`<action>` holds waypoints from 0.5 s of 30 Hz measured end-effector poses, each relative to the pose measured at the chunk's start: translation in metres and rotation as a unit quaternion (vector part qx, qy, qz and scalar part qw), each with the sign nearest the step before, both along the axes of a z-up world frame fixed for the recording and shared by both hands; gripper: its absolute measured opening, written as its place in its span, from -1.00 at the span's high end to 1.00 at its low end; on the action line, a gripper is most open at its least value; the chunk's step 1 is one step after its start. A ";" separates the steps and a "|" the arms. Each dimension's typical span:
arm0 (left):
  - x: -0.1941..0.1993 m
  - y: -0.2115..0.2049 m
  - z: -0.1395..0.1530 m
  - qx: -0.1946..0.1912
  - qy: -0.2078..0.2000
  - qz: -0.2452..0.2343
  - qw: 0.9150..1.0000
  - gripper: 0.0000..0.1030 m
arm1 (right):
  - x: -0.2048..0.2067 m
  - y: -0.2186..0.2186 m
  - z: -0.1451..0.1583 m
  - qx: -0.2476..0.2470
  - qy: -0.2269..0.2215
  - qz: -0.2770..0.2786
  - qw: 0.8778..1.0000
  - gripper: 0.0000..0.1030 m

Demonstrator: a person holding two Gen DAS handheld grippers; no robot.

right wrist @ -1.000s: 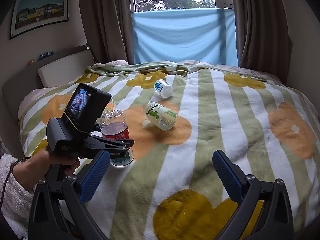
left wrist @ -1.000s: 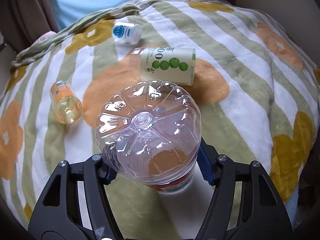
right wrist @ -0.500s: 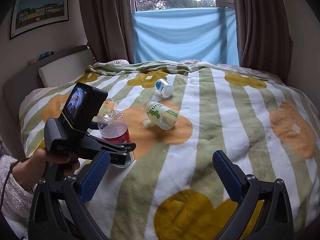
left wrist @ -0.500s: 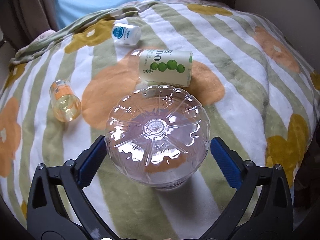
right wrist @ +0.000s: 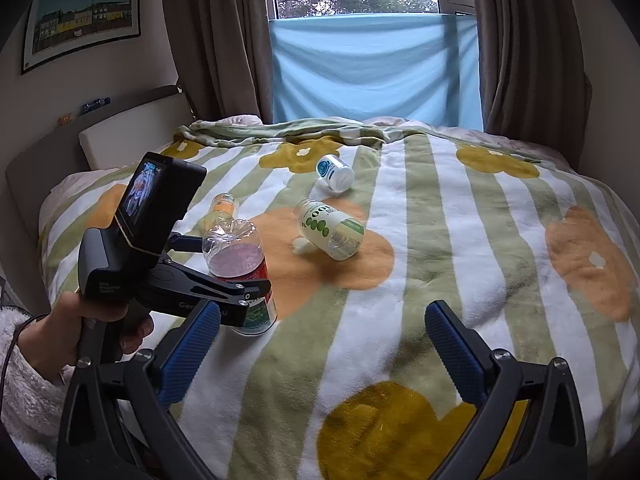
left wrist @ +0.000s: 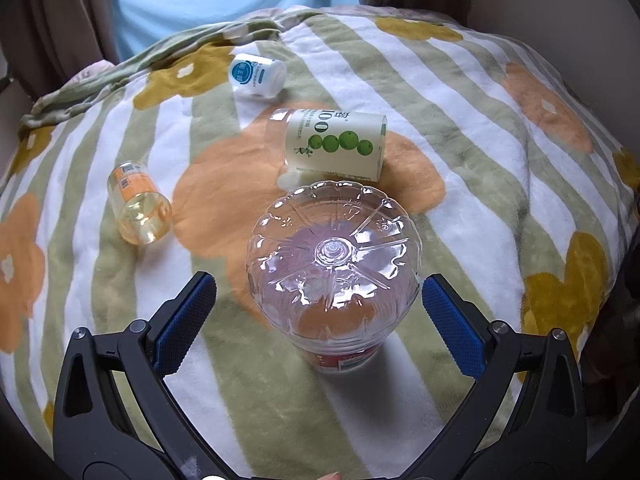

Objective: Flip cup upside down
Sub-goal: 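Rotate the bottle with the left tool so its cap points down, then set the bottle cap-down on the bed and open the left tool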

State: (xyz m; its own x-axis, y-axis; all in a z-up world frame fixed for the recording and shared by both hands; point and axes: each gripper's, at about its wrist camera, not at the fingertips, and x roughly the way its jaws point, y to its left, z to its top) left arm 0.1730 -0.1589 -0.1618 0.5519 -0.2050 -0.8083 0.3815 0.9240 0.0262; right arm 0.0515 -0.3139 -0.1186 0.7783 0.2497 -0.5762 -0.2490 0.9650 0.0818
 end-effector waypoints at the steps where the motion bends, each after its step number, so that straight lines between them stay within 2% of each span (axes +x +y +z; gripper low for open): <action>1: -0.001 0.002 0.003 -0.003 -0.001 -0.001 1.000 -0.99 | 0.000 0.001 0.001 -0.001 -0.001 0.001 1.000 -0.99; 5: -0.006 0.012 0.017 -0.013 -0.011 -0.001 1.000 -0.99 | 0.002 0.009 0.006 -0.004 -0.004 0.005 1.000 -0.99; 9: -0.019 0.034 0.049 -0.046 -0.037 0.006 0.998 -0.99 | 0.004 0.021 0.020 -0.008 -0.017 0.009 1.000 -0.99; 12: -0.036 0.058 0.082 -0.076 -0.081 0.023 0.994 -0.99 | 0.005 0.032 0.037 -0.014 -0.039 0.003 0.999 -0.99; 15: -0.055 0.083 0.114 -0.093 -0.137 0.051 0.985 -0.99 | 0.004 0.043 0.059 -0.024 -0.070 -0.014 0.997 -0.99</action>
State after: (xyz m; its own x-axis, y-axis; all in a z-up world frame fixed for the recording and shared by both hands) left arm 0.1180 -0.0758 -0.0476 0.7688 -0.2684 -0.5804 0.2891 0.9555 -0.0590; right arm 0.0557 -0.2708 -0.0597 0.8584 0.2021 -0.4715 -0.2283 0.9736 0.0017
